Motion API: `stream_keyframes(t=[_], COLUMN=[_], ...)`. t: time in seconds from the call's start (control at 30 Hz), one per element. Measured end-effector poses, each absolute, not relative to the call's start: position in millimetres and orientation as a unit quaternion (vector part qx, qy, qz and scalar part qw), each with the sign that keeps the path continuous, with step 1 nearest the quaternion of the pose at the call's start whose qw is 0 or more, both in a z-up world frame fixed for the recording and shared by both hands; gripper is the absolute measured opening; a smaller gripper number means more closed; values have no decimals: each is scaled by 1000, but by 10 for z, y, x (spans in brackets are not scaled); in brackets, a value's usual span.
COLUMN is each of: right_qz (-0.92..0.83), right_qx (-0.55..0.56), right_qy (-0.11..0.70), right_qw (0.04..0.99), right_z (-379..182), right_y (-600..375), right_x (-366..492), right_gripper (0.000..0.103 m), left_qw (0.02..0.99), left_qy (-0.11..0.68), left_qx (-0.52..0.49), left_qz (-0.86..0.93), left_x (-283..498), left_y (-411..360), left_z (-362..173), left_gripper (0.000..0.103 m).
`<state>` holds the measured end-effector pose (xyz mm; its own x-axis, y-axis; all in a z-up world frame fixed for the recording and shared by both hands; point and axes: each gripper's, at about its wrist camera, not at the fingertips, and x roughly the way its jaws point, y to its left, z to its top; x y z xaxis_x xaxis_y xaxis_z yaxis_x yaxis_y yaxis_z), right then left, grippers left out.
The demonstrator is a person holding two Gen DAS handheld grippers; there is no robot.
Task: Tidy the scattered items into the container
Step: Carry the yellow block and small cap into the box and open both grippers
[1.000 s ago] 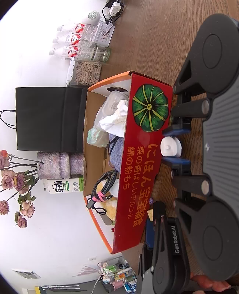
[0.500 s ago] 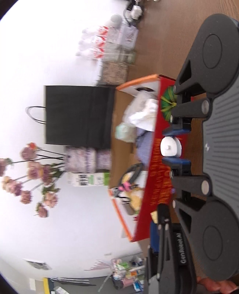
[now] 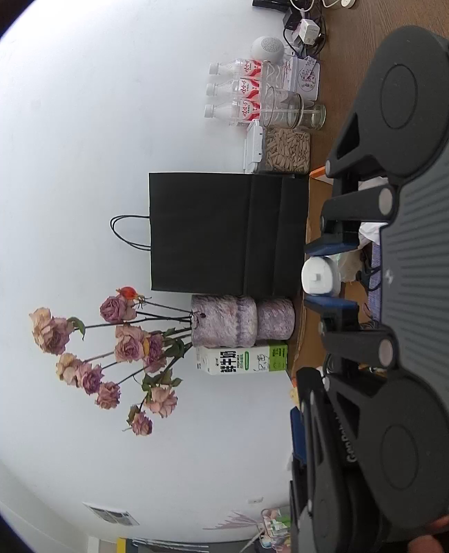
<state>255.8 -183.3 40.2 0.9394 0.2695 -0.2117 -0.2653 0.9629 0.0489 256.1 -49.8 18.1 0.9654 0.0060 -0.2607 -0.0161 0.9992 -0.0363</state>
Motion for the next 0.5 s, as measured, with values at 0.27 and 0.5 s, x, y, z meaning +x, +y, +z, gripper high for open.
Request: stream_keyframes(t=[0.27,0.5], right_qz=[129,81], right_qx=[18,2], right_qy=[145,114], right_qw=[981,990], right_z=[141,136], right_y=[-1885,-1931], right_x=[2772,2568], right_gripper=[24,103], left_qw=[989,992], left_qy=[144,76], left_qx=[-24,-36], left_qz=[22,96], left_x=[2671,2470], left_y=[-389,-290], left_z=[65,57], left_gripper=[37,103])
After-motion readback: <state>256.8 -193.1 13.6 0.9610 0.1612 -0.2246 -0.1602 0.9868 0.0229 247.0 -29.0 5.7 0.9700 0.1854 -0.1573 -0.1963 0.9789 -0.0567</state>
